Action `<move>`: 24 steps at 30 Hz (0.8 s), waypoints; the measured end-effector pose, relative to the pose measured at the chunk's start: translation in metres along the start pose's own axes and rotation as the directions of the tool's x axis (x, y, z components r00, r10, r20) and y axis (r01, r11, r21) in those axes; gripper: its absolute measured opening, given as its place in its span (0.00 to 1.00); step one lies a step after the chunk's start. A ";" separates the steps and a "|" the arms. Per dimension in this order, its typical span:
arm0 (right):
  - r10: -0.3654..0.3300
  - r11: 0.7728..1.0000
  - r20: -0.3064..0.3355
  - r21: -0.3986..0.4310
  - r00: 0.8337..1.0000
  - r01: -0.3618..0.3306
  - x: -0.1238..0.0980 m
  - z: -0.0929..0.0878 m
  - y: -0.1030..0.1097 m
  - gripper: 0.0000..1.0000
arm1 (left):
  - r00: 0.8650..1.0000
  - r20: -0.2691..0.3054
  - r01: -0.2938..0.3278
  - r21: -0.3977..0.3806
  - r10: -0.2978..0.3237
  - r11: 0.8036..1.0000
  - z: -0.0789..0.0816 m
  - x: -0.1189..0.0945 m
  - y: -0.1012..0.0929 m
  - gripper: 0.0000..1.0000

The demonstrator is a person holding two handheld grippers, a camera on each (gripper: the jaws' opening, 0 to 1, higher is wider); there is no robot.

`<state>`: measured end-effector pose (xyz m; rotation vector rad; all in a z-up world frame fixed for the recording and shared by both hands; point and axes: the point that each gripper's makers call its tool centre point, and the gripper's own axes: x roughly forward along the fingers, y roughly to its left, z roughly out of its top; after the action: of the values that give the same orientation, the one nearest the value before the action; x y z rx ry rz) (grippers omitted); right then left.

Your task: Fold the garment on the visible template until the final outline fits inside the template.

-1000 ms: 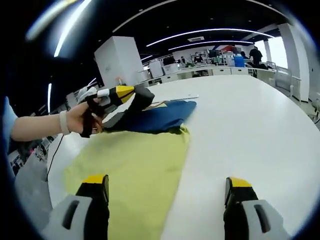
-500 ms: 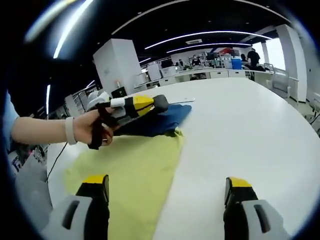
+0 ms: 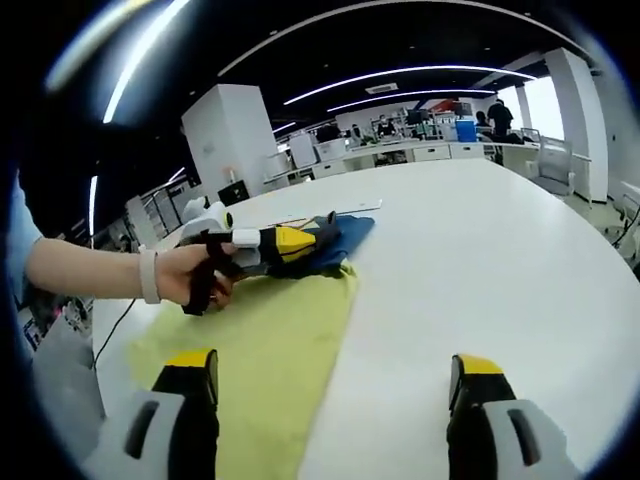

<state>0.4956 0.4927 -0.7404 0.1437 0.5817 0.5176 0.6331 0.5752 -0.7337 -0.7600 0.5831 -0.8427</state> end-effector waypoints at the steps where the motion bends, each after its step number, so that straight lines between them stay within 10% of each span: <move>1: 0.001 1.000 0.000 -0.001 1.000 -0.001 0.000 0.000 0.000 0.97 | 1.000 -0.003 0.003 0.005 -0.003 1.000 0.000 0.000 0.000 0.01; 14: 0.014 1.000 -0.014 -0.003 1.000 -0.014 0.004 -0.004 0.006 0.98 | 1.000 0.004 0.015 0.307 -0.017 0.952 0.010 -0.006 -0.014 0.97; 24: 0.025 1.000 -0.013 -0.014 1.000 -0.026 0.006 0.001 0.011 0.98 | 0.998 -0.057 -0.013 0.418 0.041 0.909 0.009 -0.017 -0.005 0.99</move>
<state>0.4961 0.5056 -0.7395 0.1348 0.5896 0.5475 0.6277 0.5900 -0.7216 -0.3331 0.4465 -0.9296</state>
